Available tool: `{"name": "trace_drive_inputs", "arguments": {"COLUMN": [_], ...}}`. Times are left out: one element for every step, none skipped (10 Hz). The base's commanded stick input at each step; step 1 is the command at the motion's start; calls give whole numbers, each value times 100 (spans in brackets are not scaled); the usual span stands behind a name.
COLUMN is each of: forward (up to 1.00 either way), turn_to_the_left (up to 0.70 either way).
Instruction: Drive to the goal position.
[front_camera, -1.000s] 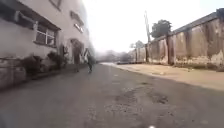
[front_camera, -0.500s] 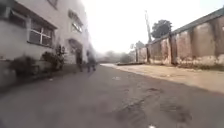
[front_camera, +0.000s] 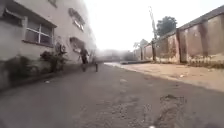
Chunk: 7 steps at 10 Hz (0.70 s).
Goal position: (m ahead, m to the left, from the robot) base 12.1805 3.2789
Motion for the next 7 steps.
{"name": "trace_drive_inputs", "arguments": {"forward": [100, 100, 100, 100, 100, 100, 100], "turn_to_the_left": [0, 0, 0, 0, 0, 0, 0]}}
